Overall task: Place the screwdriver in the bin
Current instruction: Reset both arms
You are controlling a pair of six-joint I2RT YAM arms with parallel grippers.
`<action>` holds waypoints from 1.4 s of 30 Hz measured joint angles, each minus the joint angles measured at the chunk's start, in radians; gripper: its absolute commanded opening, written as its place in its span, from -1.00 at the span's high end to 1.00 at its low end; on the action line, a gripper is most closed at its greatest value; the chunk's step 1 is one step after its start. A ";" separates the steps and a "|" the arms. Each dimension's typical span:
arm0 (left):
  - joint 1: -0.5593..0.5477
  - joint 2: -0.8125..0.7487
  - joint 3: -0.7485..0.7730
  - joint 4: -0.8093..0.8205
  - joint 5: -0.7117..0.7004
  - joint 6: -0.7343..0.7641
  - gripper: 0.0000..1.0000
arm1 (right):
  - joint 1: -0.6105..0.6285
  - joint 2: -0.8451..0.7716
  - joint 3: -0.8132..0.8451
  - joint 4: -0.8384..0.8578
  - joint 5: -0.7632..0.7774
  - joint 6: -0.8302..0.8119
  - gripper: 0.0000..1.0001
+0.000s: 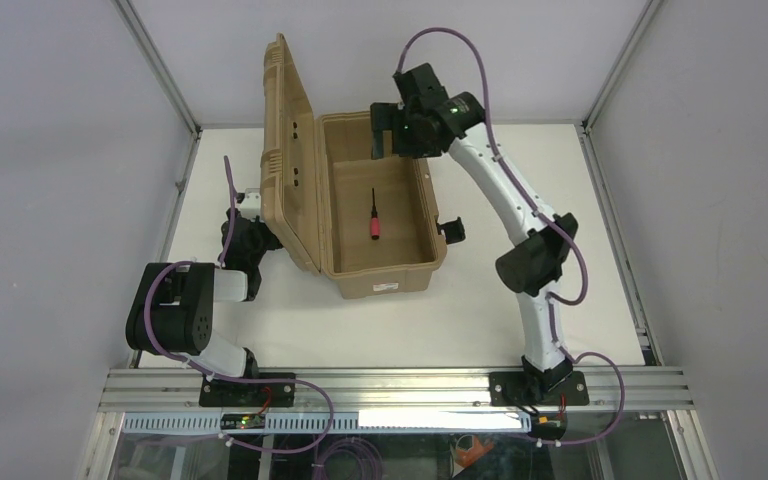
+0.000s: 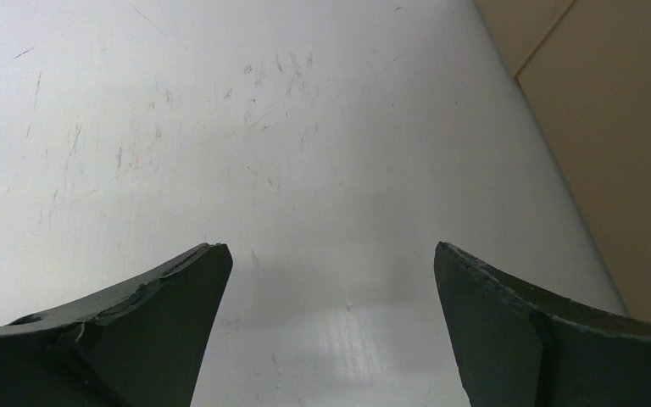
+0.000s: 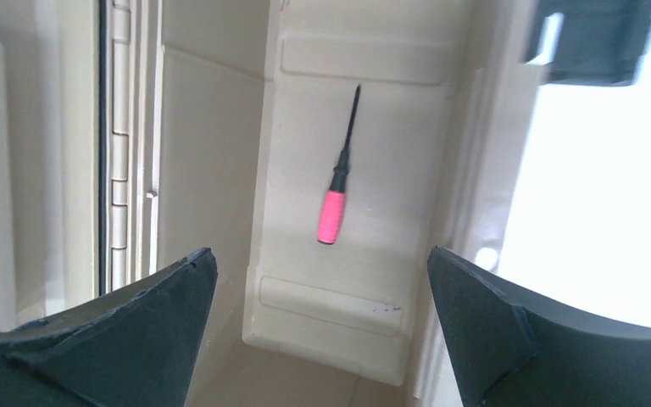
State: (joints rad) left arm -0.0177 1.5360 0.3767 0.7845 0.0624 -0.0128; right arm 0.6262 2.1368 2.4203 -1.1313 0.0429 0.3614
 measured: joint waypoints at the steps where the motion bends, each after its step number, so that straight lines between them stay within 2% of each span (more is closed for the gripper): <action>1: 0.000 0.000 0.000 0.000 0.000 0.000 -0.98 | -0.013 -0.023 -0.006 0.003 0.002 -0.010 -0.99; 13: 0.000 0.000 0.000 0.000 0.000 0.000 -0.98 | -0.188 -0.370 -0.322 0.151 0.029 -0.098 -0.99; 27: 0.000 0.000 0.000 0.000 0.000 0.000 -0.98 | -0.375 -0.603 -0.746 0.352 0.101 -0.144 -0.98; 35: 0.000 0.000 0.000 0.000 0.000 0.000 -0.98 | -0.401 -0.740 -0.989 0.506 0.141 -0.158 -0.99; 42: 0.000 0.000 0.000 0.000 0.000 0.000 -0.98 | -0.403 -0.784 -1.160 0.603 0.145 -0.158 -0.99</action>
State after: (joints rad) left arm -0.0177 1.5360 0.3767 0.7841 0.0624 -0.0128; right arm 0.2230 1.3533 1.2598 -0.5282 0.1875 0.2039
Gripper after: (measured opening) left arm 0.992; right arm 0.992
